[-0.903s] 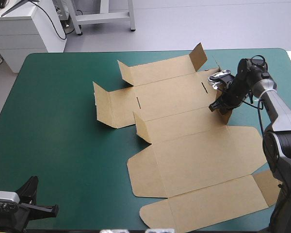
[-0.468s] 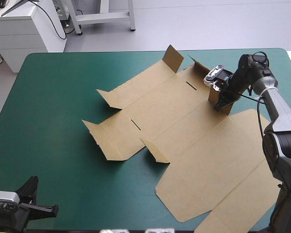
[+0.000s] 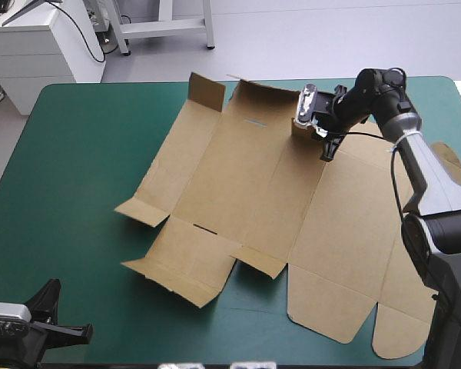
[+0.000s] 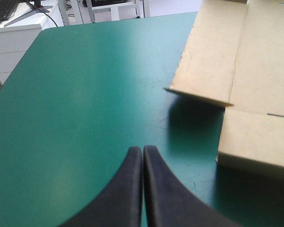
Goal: Fold the box
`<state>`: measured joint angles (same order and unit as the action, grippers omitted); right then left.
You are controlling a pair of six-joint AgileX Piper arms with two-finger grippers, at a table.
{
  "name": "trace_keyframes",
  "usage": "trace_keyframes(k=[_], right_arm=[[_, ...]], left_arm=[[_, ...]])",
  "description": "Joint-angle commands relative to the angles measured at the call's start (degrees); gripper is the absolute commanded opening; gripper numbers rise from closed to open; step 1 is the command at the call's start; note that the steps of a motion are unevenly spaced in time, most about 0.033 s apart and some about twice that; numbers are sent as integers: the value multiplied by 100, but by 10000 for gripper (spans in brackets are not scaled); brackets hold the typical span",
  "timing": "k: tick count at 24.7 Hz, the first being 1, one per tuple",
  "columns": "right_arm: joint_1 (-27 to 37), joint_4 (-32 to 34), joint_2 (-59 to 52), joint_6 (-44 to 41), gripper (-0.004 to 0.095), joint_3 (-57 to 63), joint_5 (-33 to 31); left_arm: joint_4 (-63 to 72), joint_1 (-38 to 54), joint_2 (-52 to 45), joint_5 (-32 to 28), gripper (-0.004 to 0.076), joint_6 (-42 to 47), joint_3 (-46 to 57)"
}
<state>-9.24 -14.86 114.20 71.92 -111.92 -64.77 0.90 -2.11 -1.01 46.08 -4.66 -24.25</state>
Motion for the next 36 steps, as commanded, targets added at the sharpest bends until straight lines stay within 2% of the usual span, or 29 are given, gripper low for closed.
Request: trace_keyframes(k=[1, 7, 11, 14, 18, 20, 26, 29, 32, 34, 36], right_arm=[[-387, -410, -224, 551, -21, -209, 358], [-960, -441, -135, 835, -21, -209, 426], [-1326, -533, -49, 1000, -21, -209, 740], [-1486, -773, 69, 947, -21, -209, 1060], [-1500, -1063, 163, 655, -5, -209, 1060], [-1500, -1011, 187, 277, 52, -209, 1060], [-1500, -867, 187, -6, 402, -209, 1093], [-1500, -795, 187, -101, 532, -209, 1176], [-1500, -795, 132, -115, 519, -295, 1218], [-1500, -772, 58, -273, 456, -425, 1207], [-1500, -555, -60, -562, 350, -595, 1218]], left_arm=[[19, -38, -33, -425, -8, 48, -117], [19, -38, -33, -425, -8, 48, -117], [19, -38, -33, -425, -8, 48, -117], [19, -38, -33, -425, -8, 48, -117], [19, -38, -33, -425, -8, 48, -117], [19, -38, -33, -425, -8, 48, -117], [19, -38, -33, -425, -8, 48, -117], [19, -38, -33, -425, -8, 48, -117], [19, -38, -33, -425, -8, 48, -117], [19, -38, -33, -425, -8, 48, -117], [19, -38, -33, -425, -8, 48, -117]])
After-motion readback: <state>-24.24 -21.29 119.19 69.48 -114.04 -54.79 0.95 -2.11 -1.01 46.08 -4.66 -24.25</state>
